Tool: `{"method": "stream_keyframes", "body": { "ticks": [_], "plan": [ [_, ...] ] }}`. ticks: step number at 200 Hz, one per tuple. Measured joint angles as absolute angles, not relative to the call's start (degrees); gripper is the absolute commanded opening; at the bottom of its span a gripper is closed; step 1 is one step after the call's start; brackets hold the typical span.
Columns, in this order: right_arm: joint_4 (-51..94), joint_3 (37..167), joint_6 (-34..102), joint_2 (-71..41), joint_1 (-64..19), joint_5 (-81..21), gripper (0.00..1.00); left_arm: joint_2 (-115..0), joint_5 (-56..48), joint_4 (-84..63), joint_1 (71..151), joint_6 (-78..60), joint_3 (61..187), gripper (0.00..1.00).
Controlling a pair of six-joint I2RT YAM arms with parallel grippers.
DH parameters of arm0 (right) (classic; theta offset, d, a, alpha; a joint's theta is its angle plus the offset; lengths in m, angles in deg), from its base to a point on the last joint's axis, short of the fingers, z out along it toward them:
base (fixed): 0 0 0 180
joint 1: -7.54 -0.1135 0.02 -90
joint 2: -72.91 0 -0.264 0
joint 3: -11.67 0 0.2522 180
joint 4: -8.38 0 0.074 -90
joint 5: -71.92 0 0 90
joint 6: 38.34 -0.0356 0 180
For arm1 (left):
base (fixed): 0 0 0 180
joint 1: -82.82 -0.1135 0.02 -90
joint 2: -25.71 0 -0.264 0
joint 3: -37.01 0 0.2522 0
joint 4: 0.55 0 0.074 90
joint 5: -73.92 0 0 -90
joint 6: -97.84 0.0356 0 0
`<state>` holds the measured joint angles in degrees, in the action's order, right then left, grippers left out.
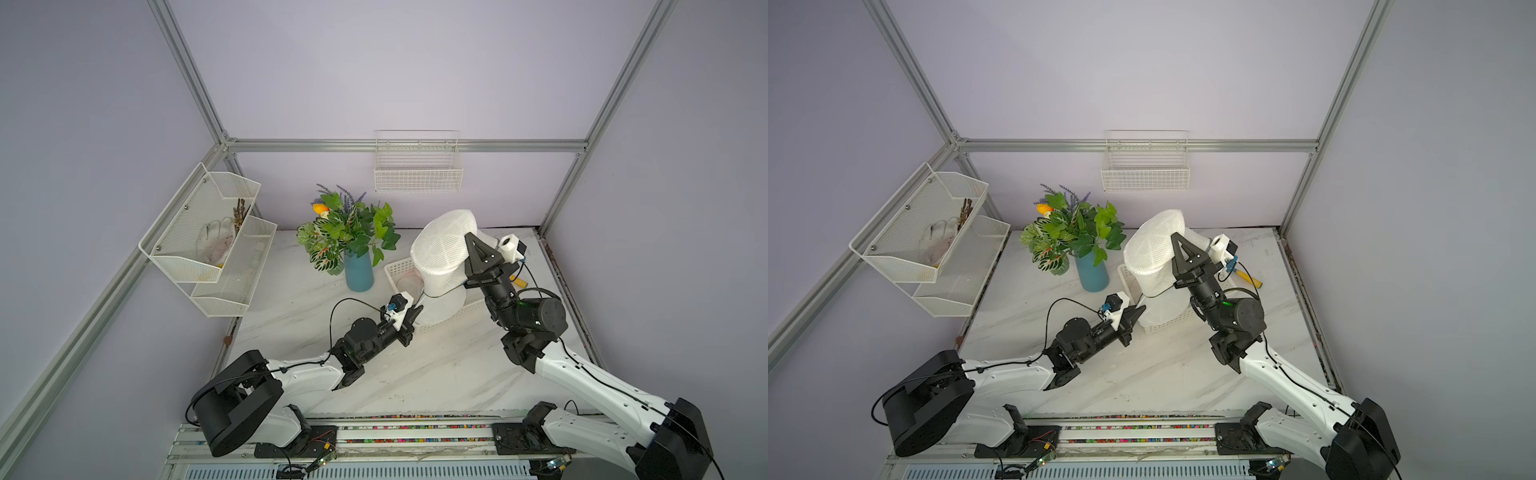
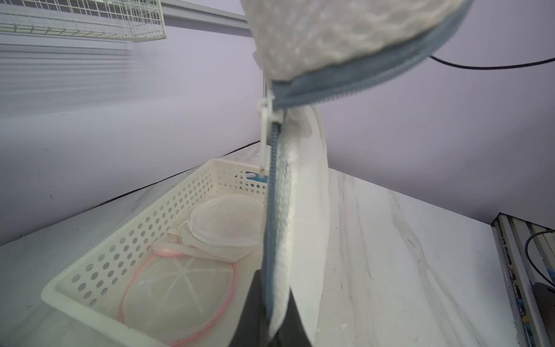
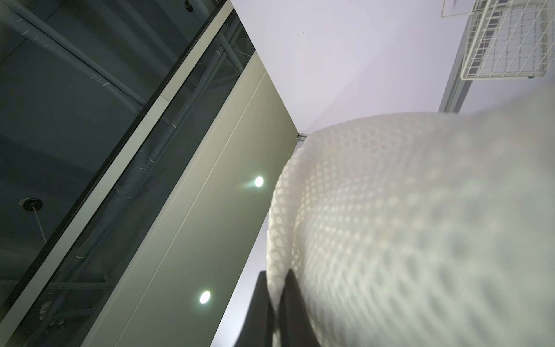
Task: Turn the laundry bag inside out
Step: Turn over the laundry bag.
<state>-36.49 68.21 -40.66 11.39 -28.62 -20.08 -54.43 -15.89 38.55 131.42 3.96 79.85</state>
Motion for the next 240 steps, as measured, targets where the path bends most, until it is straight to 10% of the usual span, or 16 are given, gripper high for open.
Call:
{"method": "stream_keyframes", "body": {
  "ticks": [76, 138, 240],
  "plan": [
    [-33.43, 58.48, -38.65, 18.37, -28.64, -17.52, 0.0, -37.29, -17.99, 32.91, 132.6, 9.25, 78.71, 0.62],
    [-21.26, 61.68, -33.92, 24.64, -28.51, -16.1, 0.0, -17.75, -21.01, 7.36, 132.73, 20.11, 79.09, 0.73],
    [-3.33, 74.13, -28.74, 22.02, -28.47, -23.64, 0.0, -24.18, -23.87, -12.36, 135.27, 45.4, 104.18, 0.75]
  ]
}}
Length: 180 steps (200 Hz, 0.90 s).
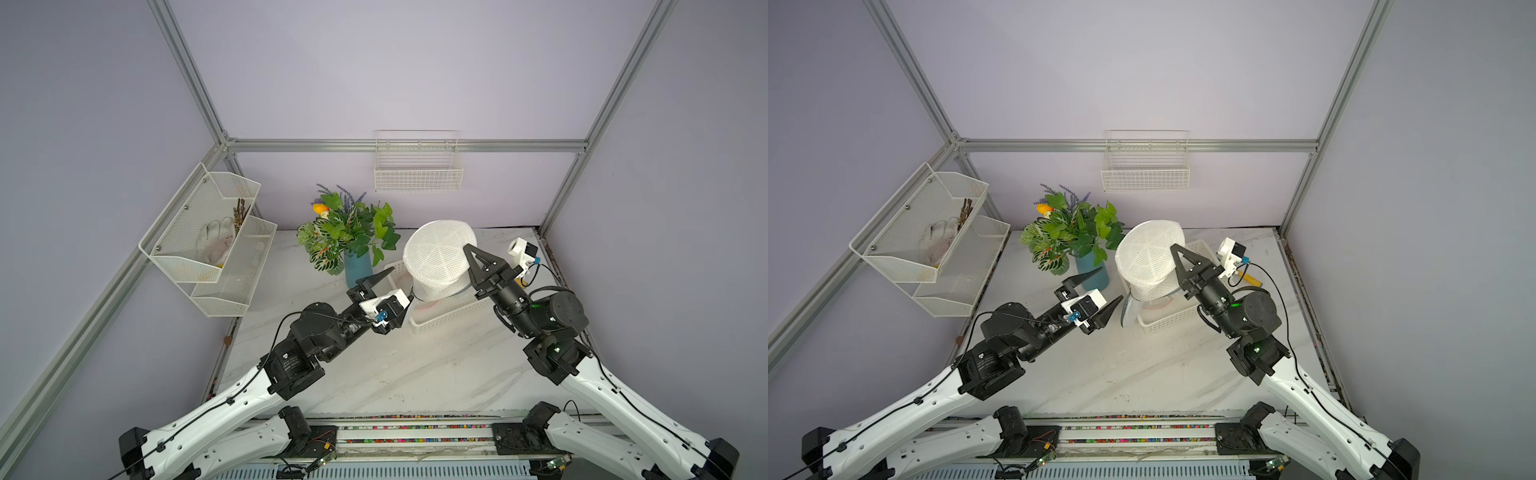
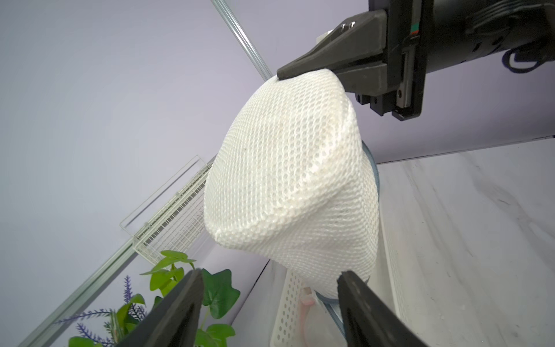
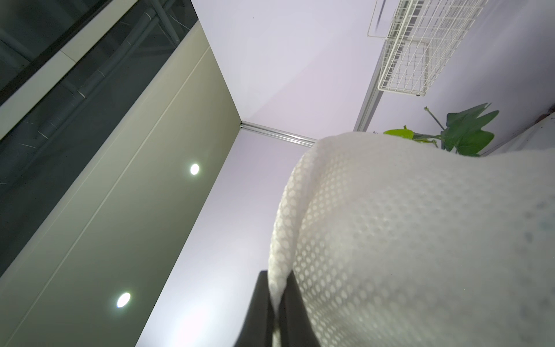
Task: Turn the laundry bag inside out
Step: Turn over the laundry bag.
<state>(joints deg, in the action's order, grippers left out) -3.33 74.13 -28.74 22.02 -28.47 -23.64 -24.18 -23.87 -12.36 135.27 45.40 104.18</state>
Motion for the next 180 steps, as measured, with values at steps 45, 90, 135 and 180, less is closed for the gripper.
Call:
{"method": "stream_keyframes", "body": {
  "ticks": [45, 90, 135, 180],
  "plan": [
    [2.17, 78.51, -27.5, 20.9, -27.22, -28.93, 0.0, -24.64, -27.94, -15.7, 135.4, 55.71, 106.23, 0.76],
    [8.12, 82.2, -27.37, 18.1, -25.89, -36.43, 0.0, -28.66, -29.68, -15.07, 135.4, 64.0, 106.91, 0.7],
    [11.99, 85.17, -27.76, 14.39, -23.7, -44.39, 0.0, -29.73, -27.78, -12.49, 135.4, 70.27, 106.8, 0.4],
    [12.75, 85.94, -29.16, 11.31, -21.1, -48.98, 0.0, -29.49, -27.32, -13.62, 135.38, 73.55, 106.76, 0.21]
  ]
}}
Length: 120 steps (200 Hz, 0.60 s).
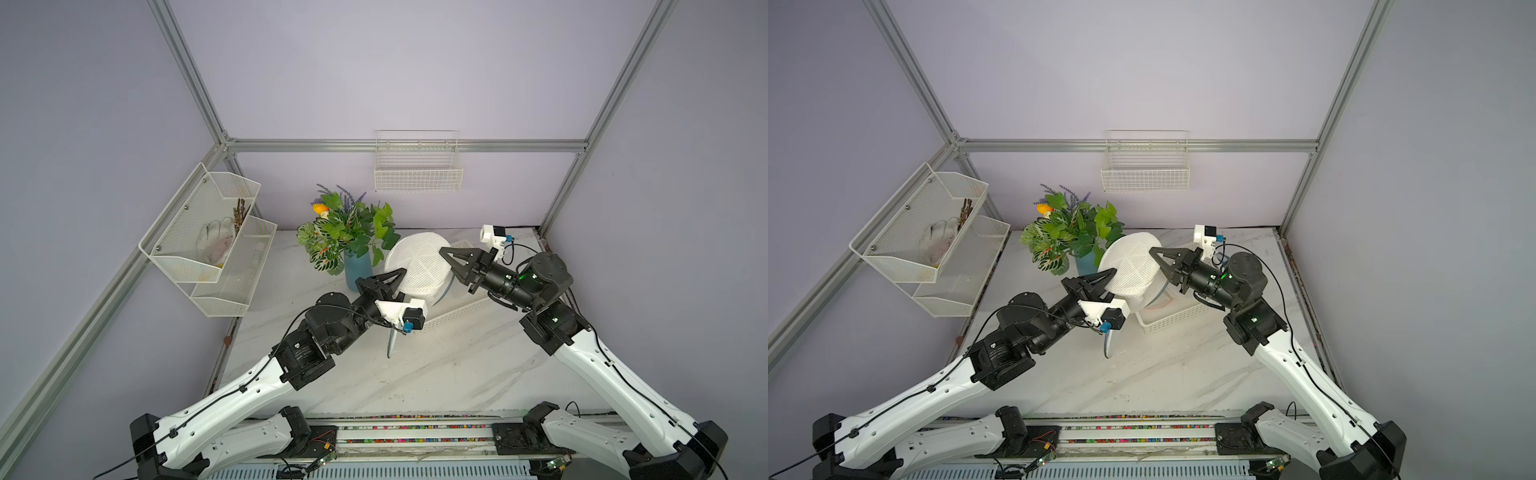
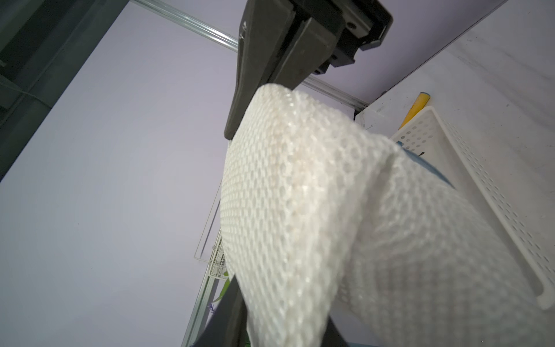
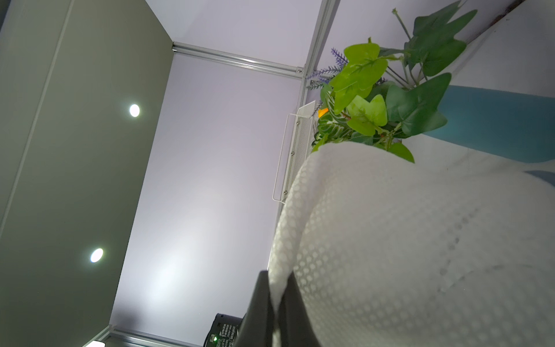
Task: Turn the laundry bag inside out
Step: Turn over the laundry bag.
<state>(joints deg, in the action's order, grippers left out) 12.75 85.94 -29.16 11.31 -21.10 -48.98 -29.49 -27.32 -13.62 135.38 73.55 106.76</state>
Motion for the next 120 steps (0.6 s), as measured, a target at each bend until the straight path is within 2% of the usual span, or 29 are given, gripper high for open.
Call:
{"method": "stream_keyframes", "body": {
  "ticks": [15, 39, 66, 87, 114, 120],
  "plan": [
    [12.73, 86.18, -29.23, 10.08, -20.91, -49.89, 0.03, -29.45, -27.83, -14.5, 135.31, 73.46, 106.76, 0.14],
    [12.86, 86.18, -28.9, 8.79, -20.62, -50.88, 0.19, -29.49, -28.68, -16.05, 135.16, 72.94, 106.8, 0.0],
    [15.11, 86.2, -27.11, 7.98, -19.99, -53.08, 0.4, -30.67, -29.22, -17.43, 135.09, 70.38, 108.7, 0.0],
    [20.08, 87.23, -22.36, 8.18, -17.85, -54.11, 0.52, -31.96, -29.88, -20.27, 135.16, 67.19, 111.63, 0.0],
    [30.22, 91.38, -12.29, 9.97, -14.87, -50.96, 0.64, -33.36, -32.18, -26.34, 135.66, 61.02, 115.5, 0.0],
    [32.4, 92.14, -9.79, 10.87, -14.5, -49.91, 0.64, -33.67, -32.94, -27.68, 135.81, 59.52, 116.33, 0.0]
  ]
}}
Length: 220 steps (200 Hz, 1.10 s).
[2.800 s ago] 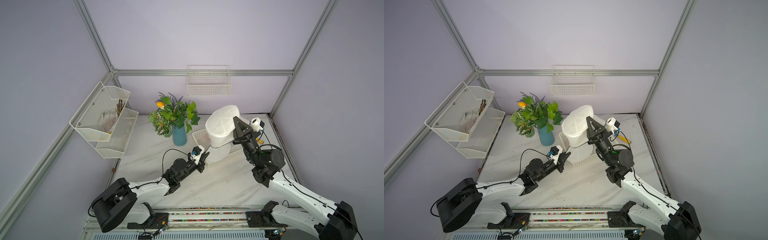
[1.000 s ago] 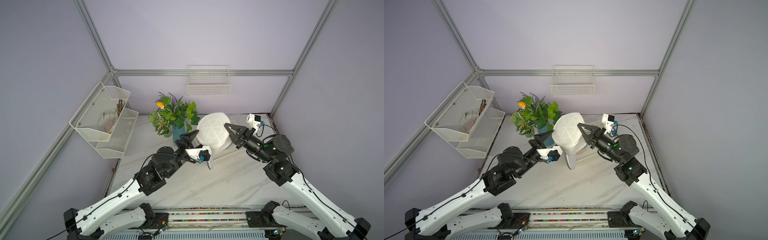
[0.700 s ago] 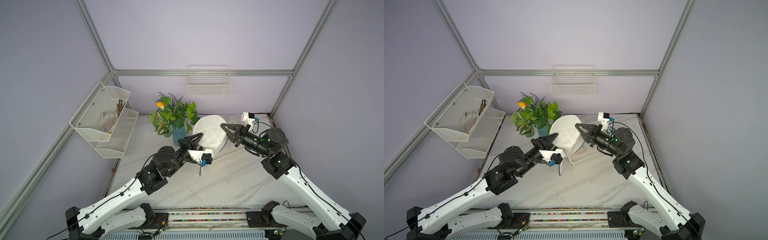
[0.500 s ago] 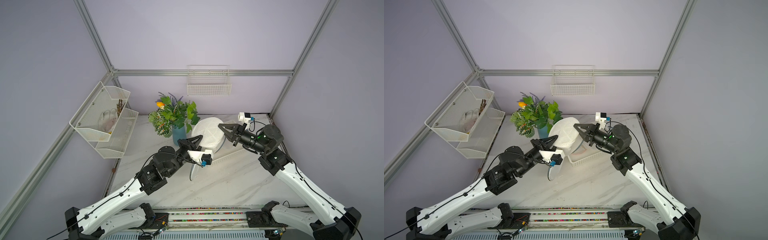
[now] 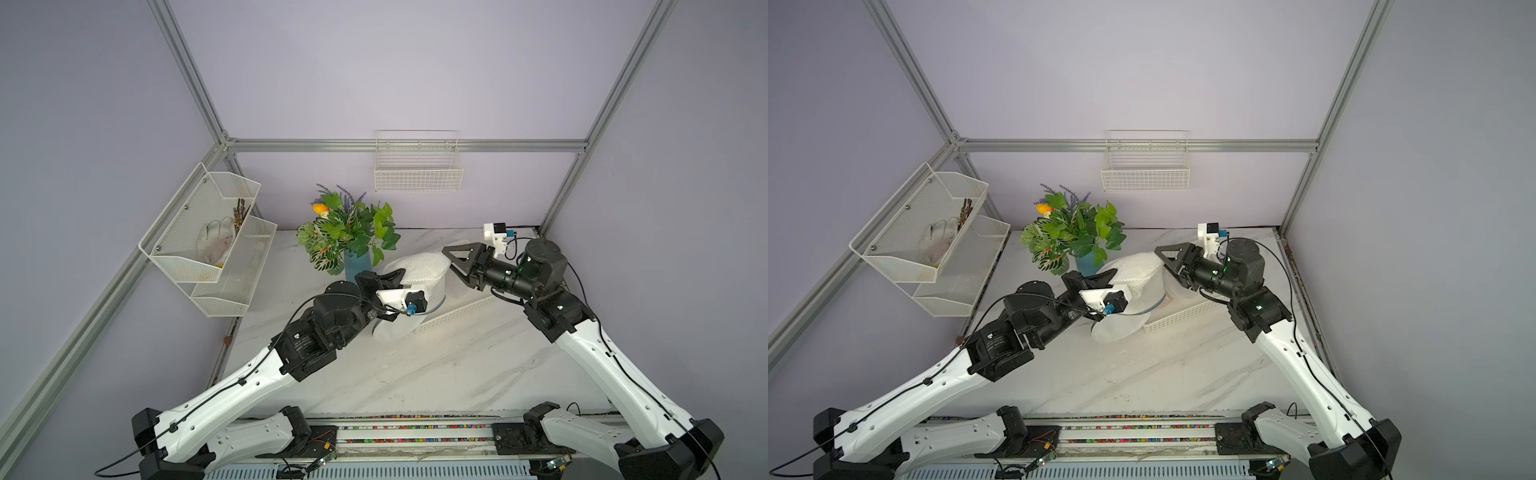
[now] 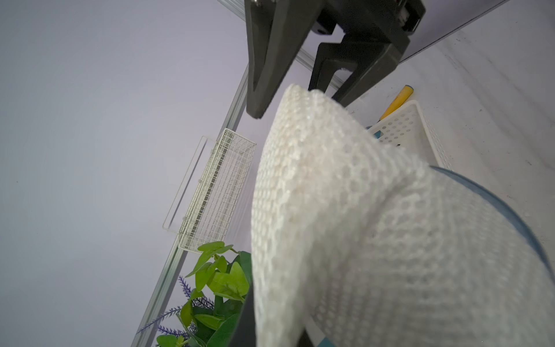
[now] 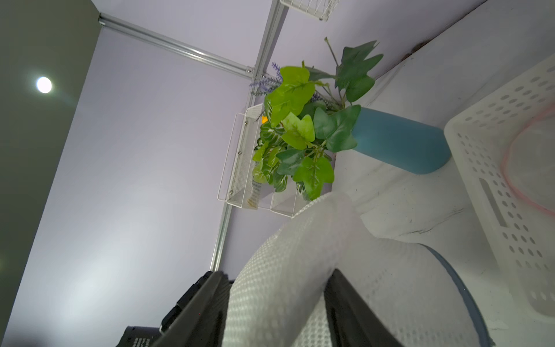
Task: Turn the laundry bag inside out
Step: Turn over the laundry bag.
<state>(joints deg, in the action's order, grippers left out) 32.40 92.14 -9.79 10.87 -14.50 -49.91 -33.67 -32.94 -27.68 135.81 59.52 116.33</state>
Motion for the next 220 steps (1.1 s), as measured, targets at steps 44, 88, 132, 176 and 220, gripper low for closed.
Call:
{"method": "stream_keyframes", "body": {
  "ticks": [44, 88, 132, 176, 220],
  "plan": [
    [44.64, 95.55, 8.76, 18.56, -13.71, -40.49, 0.71, -34.54, -38.01, -36.24, 136.27, 48.39, 119.59, 0.0],
    [46.76, 89.81, 23.8, 24.73, -13.91, -43.25, 0.58, -37.01, -44.31, -44.33, 136.95, 37.09, 124.79, 0.0],
    [41.71, 78.86, 30.18, 30.63, -27.53, -49.17, 0.58, -41.32, -50.36, -53.18, 138.81, 27.8, 131.65, 0.0],
    [32.38, 72.56, 36.1, 27.98, -48.01, -37.7, 0.62, -42.8, -53.79, -57.64, 139.64, 21.73, 133.18, 0.0],
    [15.09, 67.73, 41.33, 20.25, -59.29, -17.59, 0.63, -42.98, -55.1, -58.84, 139.9, 17.75, 133.44, 0.0]
  ]
}}
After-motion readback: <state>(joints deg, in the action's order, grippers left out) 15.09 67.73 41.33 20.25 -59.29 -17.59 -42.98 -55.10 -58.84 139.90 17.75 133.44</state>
